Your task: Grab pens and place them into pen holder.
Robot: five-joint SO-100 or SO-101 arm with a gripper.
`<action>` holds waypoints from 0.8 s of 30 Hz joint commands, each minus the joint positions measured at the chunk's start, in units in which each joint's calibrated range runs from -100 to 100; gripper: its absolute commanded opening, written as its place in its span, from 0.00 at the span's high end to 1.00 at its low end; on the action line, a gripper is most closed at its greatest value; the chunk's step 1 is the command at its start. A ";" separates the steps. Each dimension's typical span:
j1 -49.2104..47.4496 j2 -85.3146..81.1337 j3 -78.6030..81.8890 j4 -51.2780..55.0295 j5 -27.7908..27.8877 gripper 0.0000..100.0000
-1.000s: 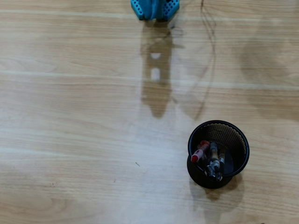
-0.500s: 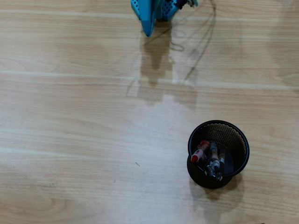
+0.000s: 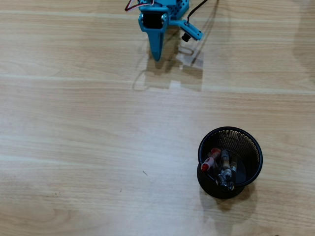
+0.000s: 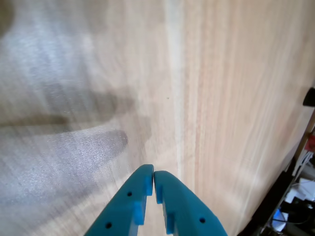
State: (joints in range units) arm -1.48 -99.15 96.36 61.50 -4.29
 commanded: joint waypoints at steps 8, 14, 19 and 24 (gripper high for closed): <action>1.07 -0.26 0.20 -0.77 0.94 0.98; 0.97 -0.26 0.20 -0.77 0.52 0.98; 0.88 -0.26 0.20 -0.77 0.52 0.98; 0.88 -0.26 0.20 -0.77 0.52 0.98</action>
